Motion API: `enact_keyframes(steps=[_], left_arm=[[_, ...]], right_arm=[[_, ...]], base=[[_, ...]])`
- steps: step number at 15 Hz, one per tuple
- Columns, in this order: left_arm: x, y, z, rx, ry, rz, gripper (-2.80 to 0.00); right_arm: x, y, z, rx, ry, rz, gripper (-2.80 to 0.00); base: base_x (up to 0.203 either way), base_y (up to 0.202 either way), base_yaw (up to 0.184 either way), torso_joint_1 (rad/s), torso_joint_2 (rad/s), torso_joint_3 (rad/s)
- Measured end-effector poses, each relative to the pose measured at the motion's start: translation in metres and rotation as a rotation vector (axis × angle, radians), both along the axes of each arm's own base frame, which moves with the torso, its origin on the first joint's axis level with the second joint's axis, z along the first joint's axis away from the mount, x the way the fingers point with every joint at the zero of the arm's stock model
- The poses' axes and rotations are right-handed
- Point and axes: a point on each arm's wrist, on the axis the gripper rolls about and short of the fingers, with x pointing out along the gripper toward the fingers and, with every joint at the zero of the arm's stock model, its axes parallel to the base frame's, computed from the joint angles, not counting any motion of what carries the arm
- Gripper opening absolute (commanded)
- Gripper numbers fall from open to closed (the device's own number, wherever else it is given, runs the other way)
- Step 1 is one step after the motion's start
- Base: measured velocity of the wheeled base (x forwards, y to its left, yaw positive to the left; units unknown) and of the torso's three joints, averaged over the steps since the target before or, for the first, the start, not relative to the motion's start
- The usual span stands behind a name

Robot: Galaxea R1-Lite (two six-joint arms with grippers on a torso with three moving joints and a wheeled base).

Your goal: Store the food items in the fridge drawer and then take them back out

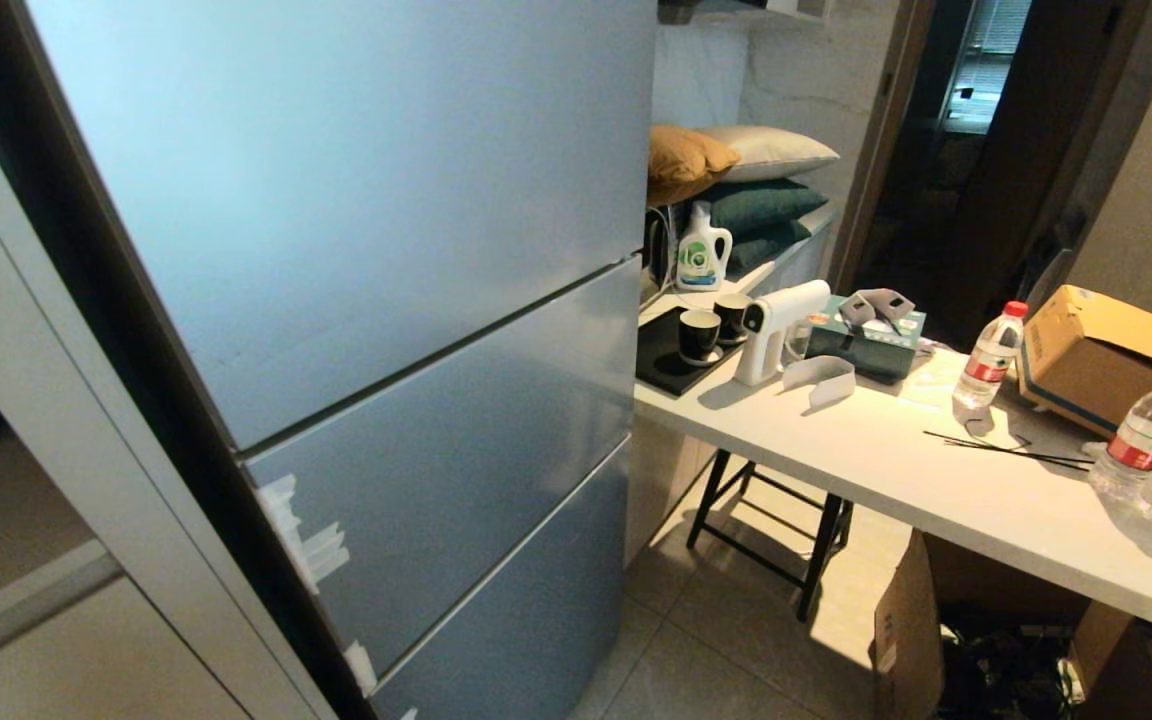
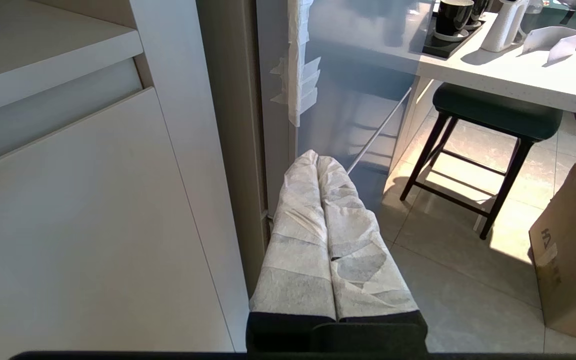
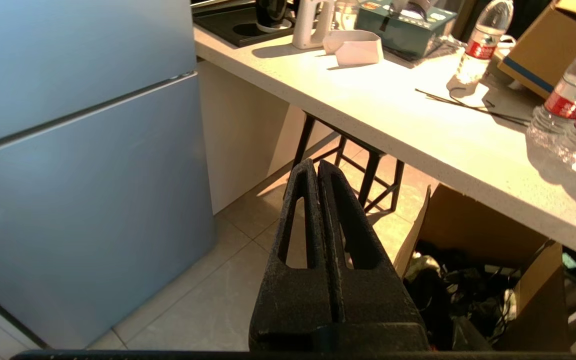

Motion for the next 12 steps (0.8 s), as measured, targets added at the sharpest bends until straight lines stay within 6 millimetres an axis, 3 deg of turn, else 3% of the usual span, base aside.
enact_keyframes(steps=[5,12], left_arm=[[0.0000,0.0000,0.0000,0.000,0.000,0.000,-2.80],[0.0000,0.0000,0.0000,0.000,0.000,0.001,-2.80]], right_arm=[[0.0000,-0.0002,0.0001,0.020,0.000,-0.009,-2.80],[0.0000,-0.0002,0.0001,0.021,-0.001,-0.010,-2.80]], base=[[0.000,0.000,0.000,0.000,0.00,0.000],[0.001,-0.008,0.163,0.003,0.00,0.003]])
